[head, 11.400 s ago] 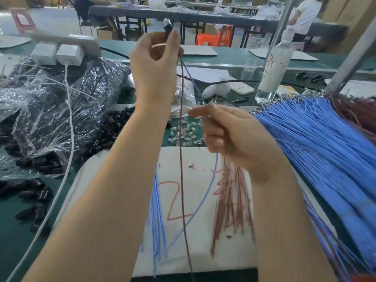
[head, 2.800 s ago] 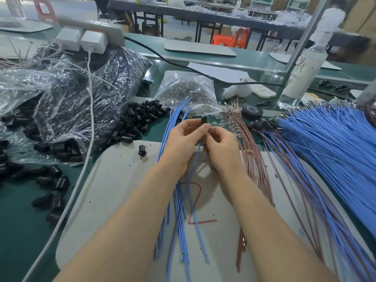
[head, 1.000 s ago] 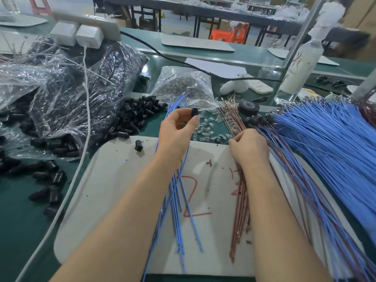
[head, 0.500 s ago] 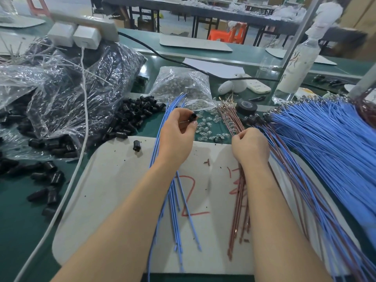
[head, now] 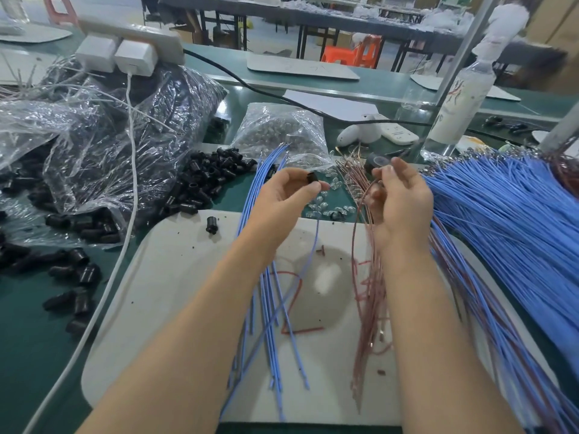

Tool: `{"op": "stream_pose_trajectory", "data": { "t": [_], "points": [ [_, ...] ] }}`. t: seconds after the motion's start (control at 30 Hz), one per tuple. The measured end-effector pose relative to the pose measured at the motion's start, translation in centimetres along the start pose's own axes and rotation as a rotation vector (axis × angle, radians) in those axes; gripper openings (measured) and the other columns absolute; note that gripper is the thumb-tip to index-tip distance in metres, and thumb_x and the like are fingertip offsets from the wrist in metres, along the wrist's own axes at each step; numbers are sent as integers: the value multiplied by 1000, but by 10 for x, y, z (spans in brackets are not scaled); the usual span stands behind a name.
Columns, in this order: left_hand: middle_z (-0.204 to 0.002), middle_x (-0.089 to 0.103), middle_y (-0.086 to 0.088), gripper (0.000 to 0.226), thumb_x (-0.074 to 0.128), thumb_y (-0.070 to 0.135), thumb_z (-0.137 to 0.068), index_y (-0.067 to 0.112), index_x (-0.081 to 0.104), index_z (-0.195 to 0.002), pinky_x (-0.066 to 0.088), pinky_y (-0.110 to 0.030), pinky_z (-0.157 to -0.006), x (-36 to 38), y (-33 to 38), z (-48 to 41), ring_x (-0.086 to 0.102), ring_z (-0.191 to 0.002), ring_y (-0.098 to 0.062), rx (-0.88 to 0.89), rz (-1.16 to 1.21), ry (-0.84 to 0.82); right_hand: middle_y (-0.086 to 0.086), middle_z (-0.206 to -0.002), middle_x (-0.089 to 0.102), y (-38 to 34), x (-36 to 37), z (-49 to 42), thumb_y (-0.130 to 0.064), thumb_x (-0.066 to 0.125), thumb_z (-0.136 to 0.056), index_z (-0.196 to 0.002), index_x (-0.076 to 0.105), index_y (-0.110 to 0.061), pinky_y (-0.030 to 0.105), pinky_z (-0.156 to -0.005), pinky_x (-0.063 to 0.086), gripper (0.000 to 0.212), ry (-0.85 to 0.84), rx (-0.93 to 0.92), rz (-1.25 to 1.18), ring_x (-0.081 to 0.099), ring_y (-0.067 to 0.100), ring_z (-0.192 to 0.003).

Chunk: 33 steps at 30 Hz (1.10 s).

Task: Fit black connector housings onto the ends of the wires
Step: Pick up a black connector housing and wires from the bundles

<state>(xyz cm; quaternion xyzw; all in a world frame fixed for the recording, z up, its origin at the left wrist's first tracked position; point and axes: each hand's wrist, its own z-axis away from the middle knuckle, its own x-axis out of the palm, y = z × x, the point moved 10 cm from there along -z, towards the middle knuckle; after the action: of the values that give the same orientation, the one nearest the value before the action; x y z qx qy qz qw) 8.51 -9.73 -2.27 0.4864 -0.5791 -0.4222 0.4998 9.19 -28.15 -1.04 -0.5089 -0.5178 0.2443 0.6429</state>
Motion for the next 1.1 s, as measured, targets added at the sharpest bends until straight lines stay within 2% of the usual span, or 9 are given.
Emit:
{"op": "stream_pose_trajectory", "data": {
  "t": [0.1, 0.23, 0.3, 0.47, 0.57, 0.67, 0.77, 0.9, 1.1],
  "points": [
    [-101, 72, 4, 13, 52, 7, -93, 19, 53, -89, 47, -26, -93, 22, -15, 4, 64, -95, -9, -147, 76, -204, 0, -74, 59, 6, -14, -2, -5, 47, -98, -93, 58, -15, 15, -48, 45, 16, 89, 87, -171, 53, 5, -51],
    [-102, 72, 0, 11, 52, 6, -94, 16, 52, -90, 52, -27, -86, 46, -20, 18, 68, -90, -16, -208, 96, -424, 1, -77, 61, 9, -22, -2, -7, 47, -98, -89, 56, -14, 18, -56, 52, 15, 151, 84, -251, 60, 8, -56],
    [-97, 73, 1, 6, 53, 7, -94, 14, 53, -94, 53, -25, -81, 42, -18, 16, 68, -82, -11, -161, 37, -385, 2, -80, 62, 10, -12, -4, -11, 48, -98, -89, 58, -13, 20, -60, 52, 14, 75, 77, -173, 59, 9, -61],
    [-93, 68, 0, 8, 53, 8, -95, 15, 55, -97, 51, -23, -80, 26, -17, 6, 63, -84, -11, -115, -60, -240, 11, -79, 67, 41, 37, 15, -17, 52, -97, -88, 69, -2, 29, -66, 55, 24, -347, 136, 487, 62, 18, -68],
    [-99, 69, -2, 8, 55, 10, -94, 18, 53, -96, 50, -18, -71, 19, -18, 2, 64, -77, -6, -94, -144, -191, 1, -72, 65, 22, 30, 12, -21, 49, -99, -80, 68, -16, 27, -60, 53, 27, -203, -58, 495, 61, 11, -61],
    [-93, 72, 3, 8, 56, 10, -93, 18, 53, -94, 51, -17, -69, 9, -19, -1, 65, -73, -3, -88, -168, -128, -5, -70, 64, 1, 5, 5, -28, 45, -101, -84, 65, -26, 19, -54, 47, 27, -5, -173, 292, 57, 2, -53],
    [-87, 69, 4, 10, 58, 8, -92, 17, 53, -94, 49, -16, -67, 3, -16, -3, 65, -70, -1, -43, -205, -65, 0, -72, 64, 13, 14, 5, -23, 46, -100, -90, 62, -22, 19, -57, 51, 19, -93, -78, 113, 60, 6, -55],
    [-87, 65, -4, 11, 59, 4, -91, 11, 52, -96, 45, -9, -60, 0, -10, -5, 63, -61, 3, 3, -196, -15, 1, -71, 65, 28, 37, 12, -6, 52, -95, -85, 62, -14, 22, -64, 53, 17, -228, -70, 374, 64, 7, -62],
    [-98, 69, -5, 9, 60, 12, -91, 18, 54, -94, 51, -19, -74, -4, -10, -3, 67, -76, -8, 11, -312, 13, 1, -78, 66, 2, 15, 10, -11, 50, -97, -90, 60, -17, 18, -59, 50, 13, -30, -228, 361, 63, 3, -62]
  ]
}}
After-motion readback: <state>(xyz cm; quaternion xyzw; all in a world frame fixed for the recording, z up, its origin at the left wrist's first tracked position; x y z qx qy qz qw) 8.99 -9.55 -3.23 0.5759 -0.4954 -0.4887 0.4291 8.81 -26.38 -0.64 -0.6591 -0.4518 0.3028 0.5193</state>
